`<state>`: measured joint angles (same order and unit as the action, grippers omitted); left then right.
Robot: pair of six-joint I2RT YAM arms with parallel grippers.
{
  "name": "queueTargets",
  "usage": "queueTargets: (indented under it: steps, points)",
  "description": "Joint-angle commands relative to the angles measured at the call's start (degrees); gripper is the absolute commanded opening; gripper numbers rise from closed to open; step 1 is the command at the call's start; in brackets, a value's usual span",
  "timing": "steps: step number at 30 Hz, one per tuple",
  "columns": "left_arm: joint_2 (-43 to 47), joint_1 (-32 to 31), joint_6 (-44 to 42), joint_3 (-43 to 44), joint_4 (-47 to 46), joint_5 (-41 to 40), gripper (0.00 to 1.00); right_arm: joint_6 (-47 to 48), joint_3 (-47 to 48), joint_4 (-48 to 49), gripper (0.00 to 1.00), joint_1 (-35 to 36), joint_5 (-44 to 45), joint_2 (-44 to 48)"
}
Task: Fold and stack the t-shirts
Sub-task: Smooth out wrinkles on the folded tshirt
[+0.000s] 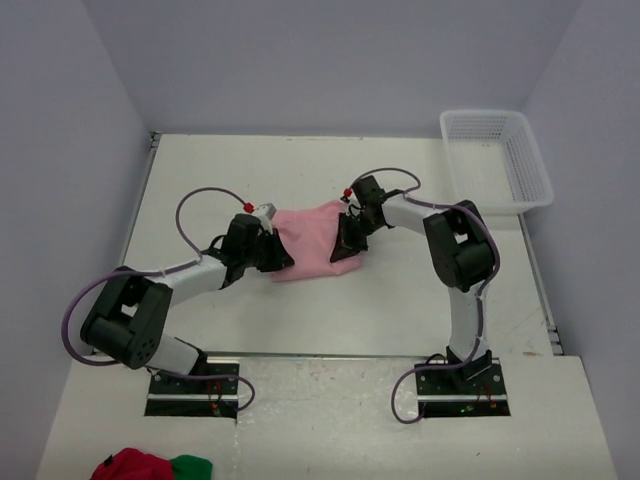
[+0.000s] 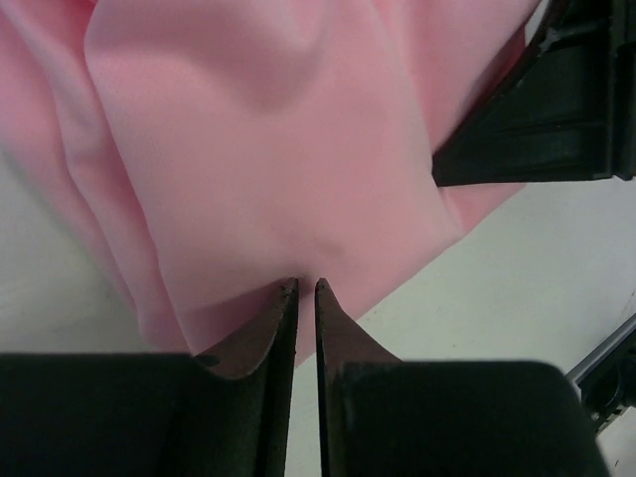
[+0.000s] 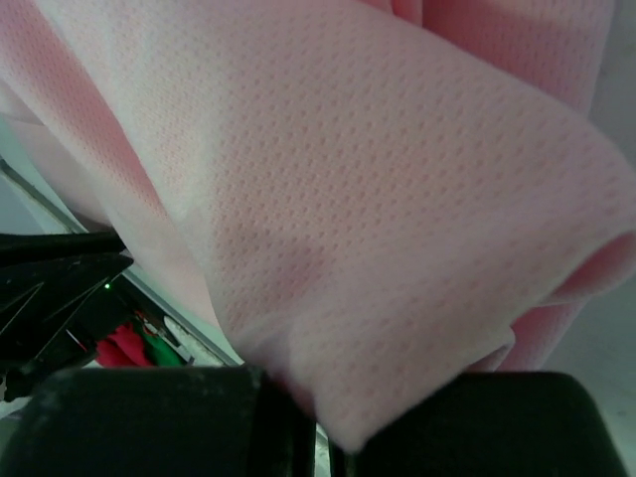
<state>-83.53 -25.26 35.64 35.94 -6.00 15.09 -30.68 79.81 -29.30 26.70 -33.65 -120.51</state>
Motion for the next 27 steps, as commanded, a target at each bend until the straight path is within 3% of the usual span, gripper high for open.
queueTargets:
  steps: [1,14,27]
  points:
    - [2.58,-0.76,1.10,-3.76,-2.88,1.08,0.12,-2.10,-6.76,4.58,0.00,2.12,6.83,4.48]
    - [13.20,-4.71,3.82,-13.61,3.80,-1.12,0.12,-9.31,-33.03,16.55,0.00,9.33,12.29,20.83]
    - [31.31,-14.29,10.86,-19.51,13.73,-4.98,0.08,-13.27,-42.54,17.61,0.00,17.85,18.79,31.90]
